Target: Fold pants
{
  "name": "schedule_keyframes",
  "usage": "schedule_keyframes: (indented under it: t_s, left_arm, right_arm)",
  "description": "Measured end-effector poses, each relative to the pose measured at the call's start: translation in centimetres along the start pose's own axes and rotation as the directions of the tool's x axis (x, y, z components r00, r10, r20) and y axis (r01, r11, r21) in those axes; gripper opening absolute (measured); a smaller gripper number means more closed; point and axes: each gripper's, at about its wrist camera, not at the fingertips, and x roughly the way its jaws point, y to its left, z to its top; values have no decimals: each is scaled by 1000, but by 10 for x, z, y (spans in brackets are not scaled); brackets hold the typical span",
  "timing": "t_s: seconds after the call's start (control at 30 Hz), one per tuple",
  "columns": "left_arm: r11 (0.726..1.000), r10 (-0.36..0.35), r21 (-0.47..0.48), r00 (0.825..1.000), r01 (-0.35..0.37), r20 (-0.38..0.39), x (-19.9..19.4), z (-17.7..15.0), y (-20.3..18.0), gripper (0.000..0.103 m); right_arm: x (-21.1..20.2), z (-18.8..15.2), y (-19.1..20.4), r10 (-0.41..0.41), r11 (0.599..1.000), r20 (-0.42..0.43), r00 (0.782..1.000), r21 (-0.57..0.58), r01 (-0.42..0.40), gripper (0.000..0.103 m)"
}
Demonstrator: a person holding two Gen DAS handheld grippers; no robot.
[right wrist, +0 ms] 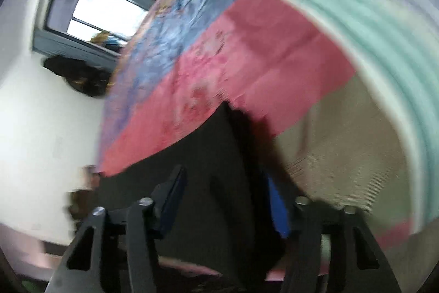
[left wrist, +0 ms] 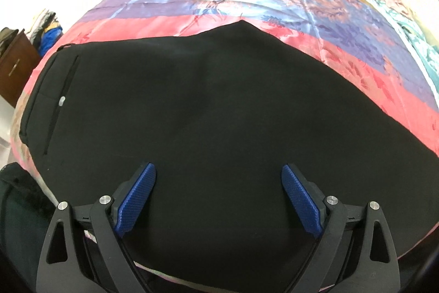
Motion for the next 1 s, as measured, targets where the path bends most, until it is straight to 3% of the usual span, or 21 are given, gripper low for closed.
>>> schedule_keyframes:
  t_s: [0.1,0.23,0.33,0.5,0.63,0.7,0.83,0.9,0.93,0.97,1.0]
  left_arm:
    - [1000,5,5,1000,-5,4,0,-1,-1,94]
    - [1000,6,8,1000,-6,-2,1,1,-3,94]
    - [1000,-1,10,1000,1,-2,0,1,-3,94]
    - [1000,-21,-4,1000,21,9,-1,-3,2,94]
    - [999,-52,-9,998,52,21,-3,-5,5,94]
    - [997,-74,-15,997,74,25,-5,-5,10,94]
    - [995,-96,-39,995,97,37,-10,-6,28,94]
    - [991,-112,-70,993,115,37,-11,-6,41,94]
    - [989,-120,-87,992,123,37,-12,-6,48,94]
    - [985,-132,-105,991,135,36,-13,-5,54,94]
    - [982,-147,-118,988,150,38,-15,-5,60,94]
  right_arm:
    - [13,-6,1,80,997,-55,995,5,-80,50]
    - [24,-7,3,57,998,-64,996,29,-55,18]
    - [15,-10,15,112,993,-10,994,37,-112,15]
    - [13,-31,72,349,933,58,935,72,-353,15]
    - [64,-61,164,467,883,25,884,42,-468,15]
    - [100,-78,212,468,884,-16,884,5,-468,15]
    - [203,-133,326,353,918,-104,930,-151,-366,16]
    - [248,-156,364,322,919,-142,936,-191,-345,17]
    - [274,-171,387,270,921,-166,948,-243,-305,26]
    - [290,-181,401,206,918,-187,961,-304,-256,51]
    - [307,-193,418,133,900,-216,967,-382,-209,64]
